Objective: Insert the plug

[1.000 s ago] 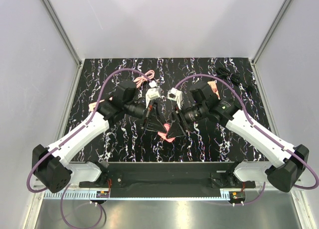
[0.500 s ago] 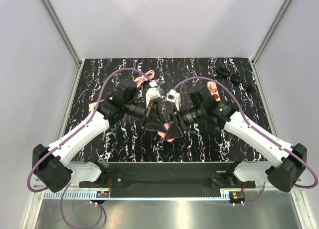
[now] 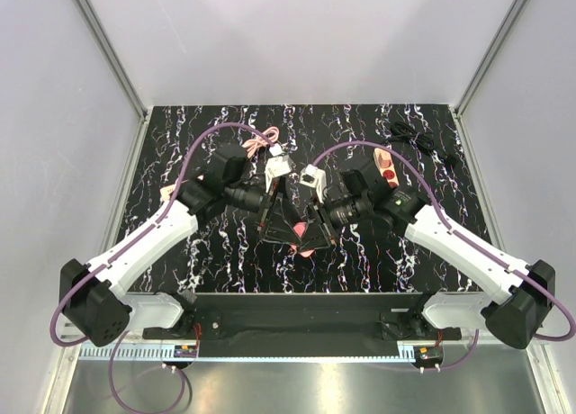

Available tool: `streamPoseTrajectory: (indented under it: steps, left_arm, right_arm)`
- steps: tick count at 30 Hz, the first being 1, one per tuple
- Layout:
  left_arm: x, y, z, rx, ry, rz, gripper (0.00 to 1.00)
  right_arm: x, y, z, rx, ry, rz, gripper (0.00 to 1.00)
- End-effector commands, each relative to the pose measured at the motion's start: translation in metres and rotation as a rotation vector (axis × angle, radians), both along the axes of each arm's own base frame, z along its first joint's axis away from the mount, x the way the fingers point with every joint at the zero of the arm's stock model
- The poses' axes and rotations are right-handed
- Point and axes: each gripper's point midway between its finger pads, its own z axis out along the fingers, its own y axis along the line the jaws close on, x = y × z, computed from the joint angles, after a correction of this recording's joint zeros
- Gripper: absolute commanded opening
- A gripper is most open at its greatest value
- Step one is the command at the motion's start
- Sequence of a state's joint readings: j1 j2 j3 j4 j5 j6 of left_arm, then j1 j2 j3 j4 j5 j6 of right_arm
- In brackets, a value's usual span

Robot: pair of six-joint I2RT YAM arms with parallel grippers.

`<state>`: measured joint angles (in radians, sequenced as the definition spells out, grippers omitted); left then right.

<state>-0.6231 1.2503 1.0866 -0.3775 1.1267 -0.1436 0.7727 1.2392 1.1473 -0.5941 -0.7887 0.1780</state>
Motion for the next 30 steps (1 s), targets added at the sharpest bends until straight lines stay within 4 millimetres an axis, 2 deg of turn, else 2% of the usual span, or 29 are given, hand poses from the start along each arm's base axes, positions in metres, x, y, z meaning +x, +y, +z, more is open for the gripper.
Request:
streamPoseTrajectory:
  steps: [1, 3, 5, 6, 9, 10, 11, 12, 13, 15, 17, 18, 20, 23, 26, 28, 29, 30]
  left_arm:
    - [0.021, 0.001, 0.014, -0.015, -0.094, 0.099, 0.99]
    - [0.026, 0.004, 0.017, -0.016, -0.101, 0.124, 0.99]
    - [0.038, 0.008, 0.019, -0.002, -0.113, 0.189, 0.99]
    - [0.049, 0.011, 0.02, 0.013, -0.118, 0.251, 0.99]
    - [0.087, 0.027, 0.014, 0.099, -0.106, 0.462, 0.99]
    - [0.11, 0.039, 0.004, 0.17, -0.132, 0.602, 0.99]
    - [0.121, 0.045, 0.0, 0.208, -0.139, 0.671, 0.99]
    - [0.142, 0.06, -0.01, 0.279, -0.154, 0.809, 0.99]
    - [0.148, 0.065, -0.014, 0.298, -0.146, 0.857, 0.99]
    - [0.155, 0.067, -0.025, 0.335, -0.116, 0.895, 0.99]
    - [0.161, 0.072, -0.035, 0.36, -0.102, 0.944, 0.99]
    - [0.164, 0.074, -0.037, 0.361, -0.104, 0.963, 0.99]
    - [0.164, 0.075, -0.037, 0.344, -0.113, 0.975, 0.99]
    - [0.164, 0.08, -0.03, 0.303, -0.143, 1.022, 0.99]
    - [0.158, 0.083, -0.018, 0.271, -0.173, 1.021, 0.99]
    - [0.154, 0.082, -0.019, 0.256, -0.188, 1.004, 0.99]
    - [0.151, 0.081, -0.029, 0.256, -0.191, 0.992, 0.99]
    - [0.147, 0.08, -0.026, 0.234, -0.19, 0.983, 0.99]
  right_arm:
    - [0.017, -0.007, -0.003, -0.037, -0.07, -0.115, 0.0]
    - [0.025, -0.016, -0.014, -0.089, -0.097, -0.154, 0.0]
    - [0.037, -0.031, -0.029, -0.194, -0.121, -0.223, 0.0]
    - [0.054, -0.041, -0.035, -0.26, -0.161, -0.296, 0.0]
    - [0.074, -0.075, -0.051, -0.422, -0.207, -0.391, 0.0]
    - [0.094, -0.097, -0.056, -0.5, -0.238, -0.484, 0.0]
    - [0.104, -0.108, -0.057, -0.531, -0.266, -0.513, 0.0]
    - [0.119, -0.127, -0.06, -0.596, -0.311, -0.581, 0.0]
    - [0.136, -0.15, -0.066, -0.649, -0.321, -0.668, 0.0]
    - [0.155, -0.186, -0.076, -0.763, -0.36, -0.739, 0.0]
    - [0.169, -0.22, -0.094, -0.865, -0.327, -0.797, 0.0]
    - [0.172, -0.23, -0.105, -0.904, -0.309, -0.8, 0.0]
    - [0.184, -0.251, -0.111, -0.929, -0.294, -0.853, 0.0]
    - [0.204, -0.267, -0.112, -0.899, -0.304, -0.919, 0.0]
    - [0.22, -0.272, -0.121, -0.855, -0.307, -0.939, 0.0]
    - [0.231, -0.276, -0.131, -0.841, -0.302, -0.943, 0.0]
    - [0.235, -0.275, -0.133, -0.835, -0.309, -0.938, 0.0]
    - [0.239, -0.277, -0.14, -0.834, -0.297, -0.931, 0.0]
